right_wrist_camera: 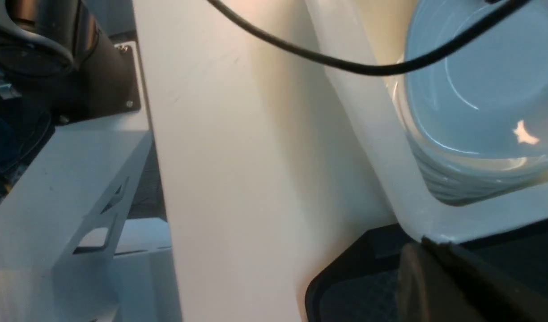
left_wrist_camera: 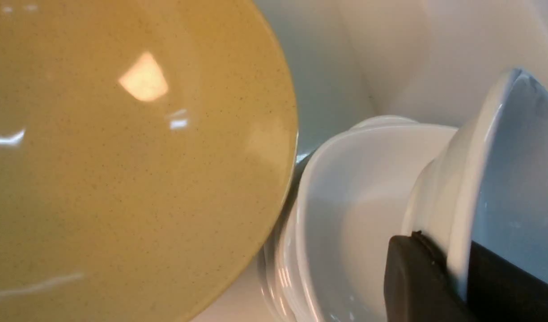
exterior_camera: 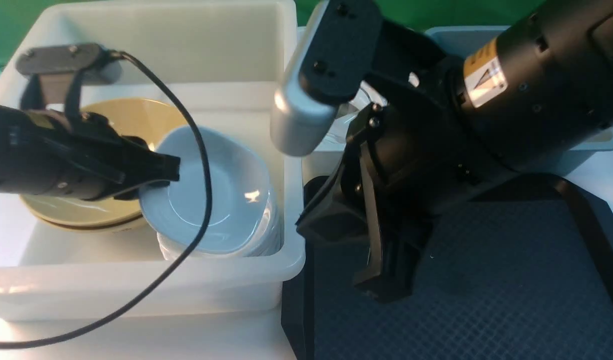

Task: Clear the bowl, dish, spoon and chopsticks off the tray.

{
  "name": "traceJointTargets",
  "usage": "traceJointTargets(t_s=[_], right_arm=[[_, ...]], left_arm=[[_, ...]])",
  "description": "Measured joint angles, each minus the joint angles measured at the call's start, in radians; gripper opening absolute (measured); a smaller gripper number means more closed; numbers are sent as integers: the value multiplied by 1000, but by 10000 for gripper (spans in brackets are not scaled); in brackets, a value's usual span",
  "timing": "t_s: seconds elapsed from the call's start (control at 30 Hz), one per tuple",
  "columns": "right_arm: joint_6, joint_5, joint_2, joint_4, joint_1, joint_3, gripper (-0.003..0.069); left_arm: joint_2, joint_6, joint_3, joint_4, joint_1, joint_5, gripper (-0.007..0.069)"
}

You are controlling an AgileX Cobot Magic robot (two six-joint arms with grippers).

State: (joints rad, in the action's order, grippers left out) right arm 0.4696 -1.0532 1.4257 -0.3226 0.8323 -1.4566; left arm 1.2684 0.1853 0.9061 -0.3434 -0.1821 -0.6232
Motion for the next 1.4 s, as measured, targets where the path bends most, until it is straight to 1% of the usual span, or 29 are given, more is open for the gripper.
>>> traceJointTargets(t_s=[0.07,0.23,0.27,0.3,0.37,0.4,0.47,0.53,0.6,0.73,0.77,0.8,0.83,0.87,0.9,0.93,1.0,1.03,1.07,1.1,1.13,1.2,1.23,1.27,1.4], right_arm=[[-4,-10,0,17,2,-1,38],[-29,-37,0,63,5,-2,41],[-30,-39,0,70,5,-2,42],[-30,-39,0,72,5,-2,42],[-31,-49,0,91,5,-2,42],[-31,-51,0,97,5,-2,42],[-31,-53,0,110,5,-2,43],[-35,-55,0,122,5,-2,43],[-52,-59,0,150,5,-2,43],[-94,-62,-5,213,5,-2,43],[-121,-64,-13,242,5,-2,43],[-152,-67,-28,270,5,-2,45],[-157,-67,-31,274,5,-2,45],[-188,-61,-66,304,5,13,45],[-190,-59,-71,306,5,13,45],[-203,-36,-117,317,5,40,45],[-211,9,-178,323,5,100,45],[-211,20,-193,323,5,108,45],[-211,47,-223,323,5,138,45],[-211,117,-292,323,5,218,45],[-211,162,-316,323,5,256,45],[-211,314,-413,323,5,378,45],[-211,341,-429,323,5,398,45],[-211,427,-476,323,5,458,45],[-211,649,-593,323,5,605,45]], left_arm=[[48,26,0,1,0,18,50],[131,105,10,11,0,3,240],[133,112,18,18,0,-9,292],[133,115,21,23,0,-17,302],[124,116,78,67,0,-81,443],[117,115,104,88,0,-110,486],[102,105,150,122,0,-159,535],[73,65,208,161,0,-223,579],[29,10,258,202,0,-284,591],[-49,-40,274,249,0,-348,563],[-91,-56,259,272,0,-373,529],[-142,-78,224,297,0,-384,474],[-149,-81,217,301,0,-386,474],[-228,-107,154,333,0,-385,394],[-228,-112,145,337,0,-383,384],[-321,-145,56,374,0,-365,300],[-424,-171,-29,407,0,-329,211],[-436,-174,-51,415,0,-319,200],[-495,-185,-104,433,0,-290,137],[-591,-202,-175,451,0,-245,61],[-640,-210,-221,456,0,-224,36],[-774,-234,-314,456,0,-172,0],[-795,-240,-321,456,0,-165,-2],[-843,-255,-358,456,0,-146,-8],[-979,-276,-440,456,0,-84,-11]])
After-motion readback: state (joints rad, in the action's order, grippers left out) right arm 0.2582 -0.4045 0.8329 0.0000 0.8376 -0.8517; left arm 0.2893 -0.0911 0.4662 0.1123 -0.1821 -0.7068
